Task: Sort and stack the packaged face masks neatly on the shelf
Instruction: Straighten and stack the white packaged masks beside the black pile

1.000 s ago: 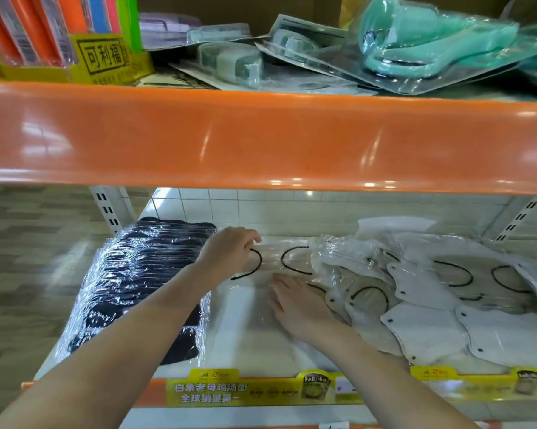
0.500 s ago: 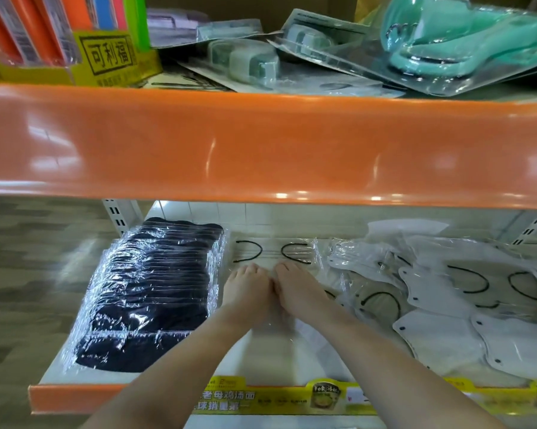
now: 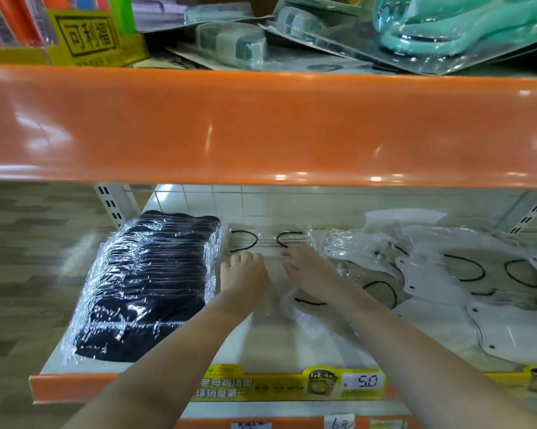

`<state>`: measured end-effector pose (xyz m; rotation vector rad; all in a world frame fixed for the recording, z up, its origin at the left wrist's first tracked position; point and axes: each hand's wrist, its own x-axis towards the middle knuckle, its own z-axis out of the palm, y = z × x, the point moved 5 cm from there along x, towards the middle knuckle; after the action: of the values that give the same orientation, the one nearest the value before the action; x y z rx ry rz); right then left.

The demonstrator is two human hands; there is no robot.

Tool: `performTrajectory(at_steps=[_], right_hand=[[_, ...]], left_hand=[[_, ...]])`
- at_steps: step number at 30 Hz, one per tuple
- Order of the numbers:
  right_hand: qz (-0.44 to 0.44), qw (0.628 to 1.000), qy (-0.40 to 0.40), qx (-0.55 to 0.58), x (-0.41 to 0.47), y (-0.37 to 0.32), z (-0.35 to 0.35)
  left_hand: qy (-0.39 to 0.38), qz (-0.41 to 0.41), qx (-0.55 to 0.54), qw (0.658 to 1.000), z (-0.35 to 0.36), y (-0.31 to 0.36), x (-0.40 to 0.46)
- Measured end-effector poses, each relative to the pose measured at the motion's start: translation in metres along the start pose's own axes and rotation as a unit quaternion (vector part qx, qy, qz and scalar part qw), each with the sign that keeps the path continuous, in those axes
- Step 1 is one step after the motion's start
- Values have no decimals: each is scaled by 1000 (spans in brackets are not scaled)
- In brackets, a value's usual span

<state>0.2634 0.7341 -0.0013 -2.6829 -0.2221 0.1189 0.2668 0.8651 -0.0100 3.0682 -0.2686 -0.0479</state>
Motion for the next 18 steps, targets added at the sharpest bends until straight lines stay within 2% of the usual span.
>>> performTrajectory(at_steps=[4, 6, 10, 14, 18], right_hand=[[12, 999, 42, 27, -35, 7, -17], [15, 999, 41, -3, -52, 15, -15], [12, 998, -12, -57, -73, 34, 6], [7, 998, 7, -68, -79, 38, 13], [3, 996, 35, -78, -78, 34, 7]], left_hand=[[69, 53, -32, 996, -5, 15, -17], [58, 63, -73, 994, 0, 26, -27], [29, 71, -111, 991, 8, 44, -40], [22, 83, -124, 989, 14, 55, -49], [118, 119, -117, 979, 17, 56, -57]])
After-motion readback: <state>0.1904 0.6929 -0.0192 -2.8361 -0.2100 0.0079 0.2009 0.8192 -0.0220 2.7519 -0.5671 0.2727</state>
